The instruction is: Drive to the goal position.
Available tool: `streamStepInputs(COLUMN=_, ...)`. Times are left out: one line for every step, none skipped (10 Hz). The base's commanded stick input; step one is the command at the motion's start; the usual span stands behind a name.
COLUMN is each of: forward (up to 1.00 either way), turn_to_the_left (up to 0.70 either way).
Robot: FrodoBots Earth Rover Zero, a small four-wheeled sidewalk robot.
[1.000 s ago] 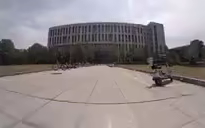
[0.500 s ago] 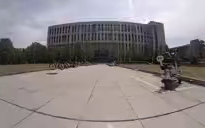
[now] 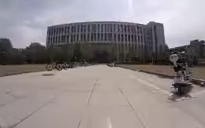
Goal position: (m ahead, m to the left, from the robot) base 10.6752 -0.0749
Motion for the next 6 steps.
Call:
streamStepInputs(forward=1.00, turn_to_the_left=0.17)
streamStepInputs(forward=1.00, turn_to_the_left=0.17)
streamStepInputs(forward=1.00, turn_to_the_left=0.10)
streamStepInputs(forward=1.00, turn_to_the_left=0.02)
streamStepInputs(forward=1.00, turn_to_the_left=0.00)
streamStepInputs(forward=1.00, turn_to_the_left=0.00)
